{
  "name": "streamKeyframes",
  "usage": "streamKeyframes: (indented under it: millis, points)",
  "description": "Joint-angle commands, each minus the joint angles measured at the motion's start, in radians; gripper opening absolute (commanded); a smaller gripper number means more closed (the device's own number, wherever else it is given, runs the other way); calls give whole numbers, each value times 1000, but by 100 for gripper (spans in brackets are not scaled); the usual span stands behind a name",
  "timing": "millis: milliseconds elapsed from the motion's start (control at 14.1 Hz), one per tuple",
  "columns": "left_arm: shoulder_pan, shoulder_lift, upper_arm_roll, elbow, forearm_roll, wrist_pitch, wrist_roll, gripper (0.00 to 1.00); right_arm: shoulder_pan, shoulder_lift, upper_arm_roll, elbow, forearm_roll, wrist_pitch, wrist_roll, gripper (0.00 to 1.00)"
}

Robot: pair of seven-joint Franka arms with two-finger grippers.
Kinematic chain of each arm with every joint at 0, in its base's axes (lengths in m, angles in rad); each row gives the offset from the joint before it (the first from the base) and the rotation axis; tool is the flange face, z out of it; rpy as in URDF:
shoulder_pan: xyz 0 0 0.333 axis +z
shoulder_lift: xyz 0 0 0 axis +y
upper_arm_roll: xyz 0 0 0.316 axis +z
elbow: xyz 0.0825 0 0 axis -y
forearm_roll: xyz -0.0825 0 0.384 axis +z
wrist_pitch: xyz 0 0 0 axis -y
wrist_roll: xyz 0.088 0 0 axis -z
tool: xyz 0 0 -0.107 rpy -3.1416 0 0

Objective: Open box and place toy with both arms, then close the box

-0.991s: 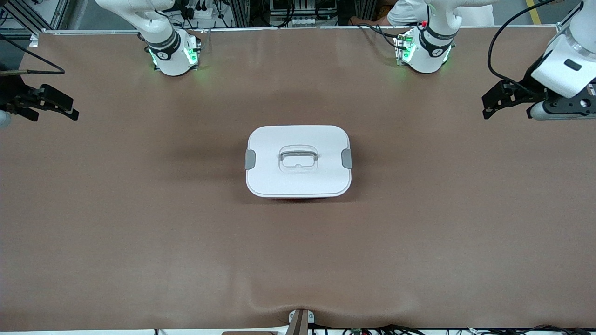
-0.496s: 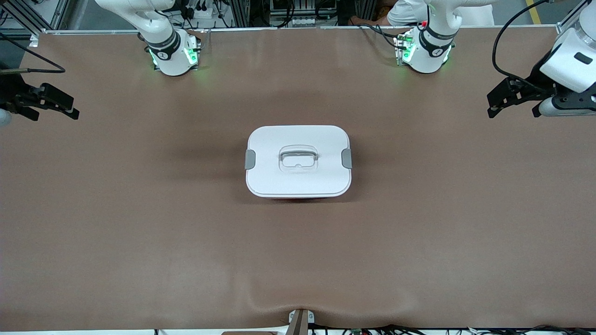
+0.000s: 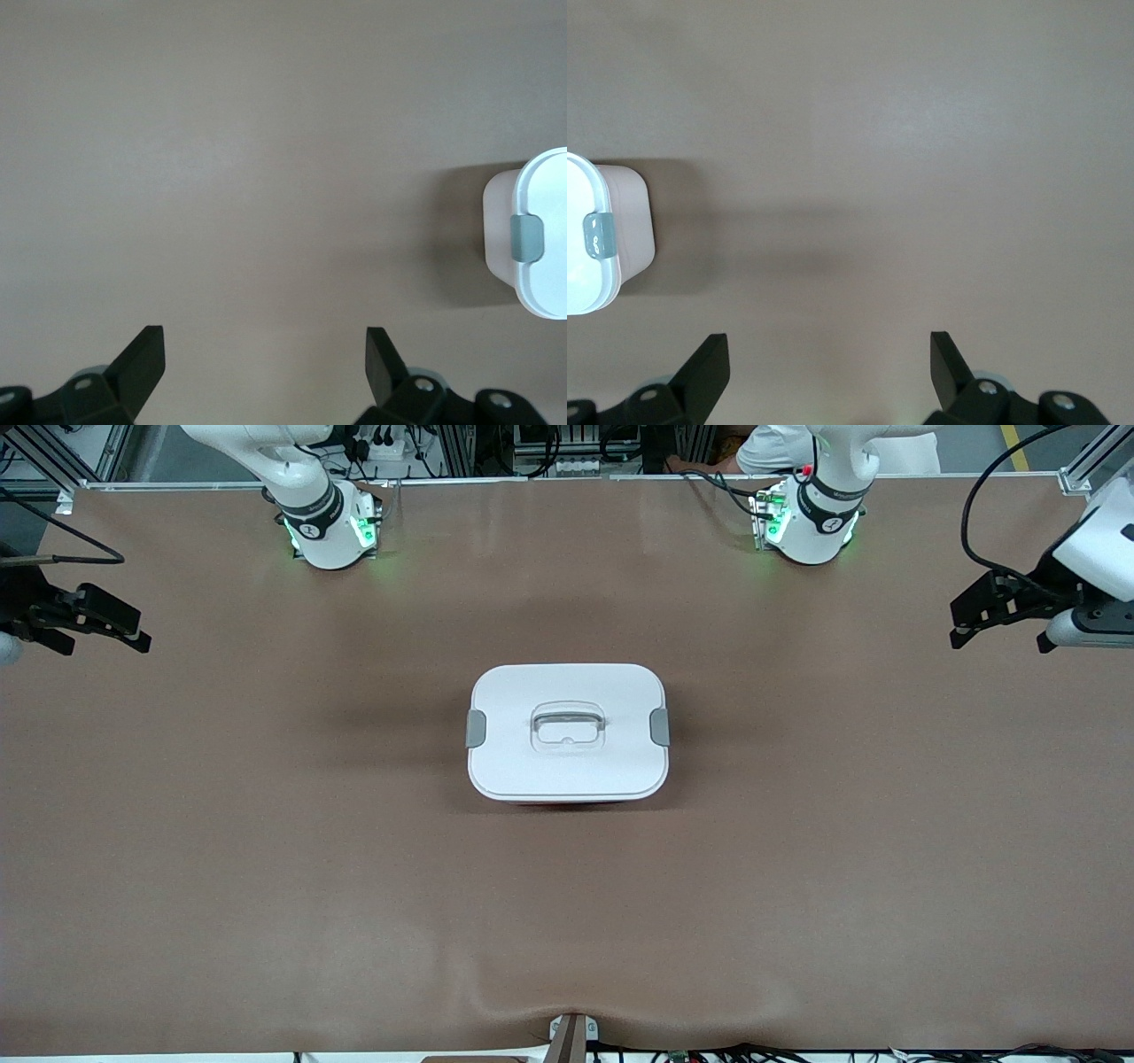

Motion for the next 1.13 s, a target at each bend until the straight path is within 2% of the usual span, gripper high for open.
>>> streamKeyframes:
  millis: [0,637,850,1062]
  points:
    - [6,5,-4,14,-1,-19,23,100,-7,-23,0,-20,12,6,5,100]
    - [7,1,-7,8,-10,-48,-11,100,-13,-20,-1,-19,12,9,5,100]
    - [15,-2,-12,8,-8,-52,-121,100,-11,-20,-1,-19,12,6,5,100]
    - [16,1,-17,3,-8,-51,-128,100,-13,-20,-1,-20,12,8,5,100]
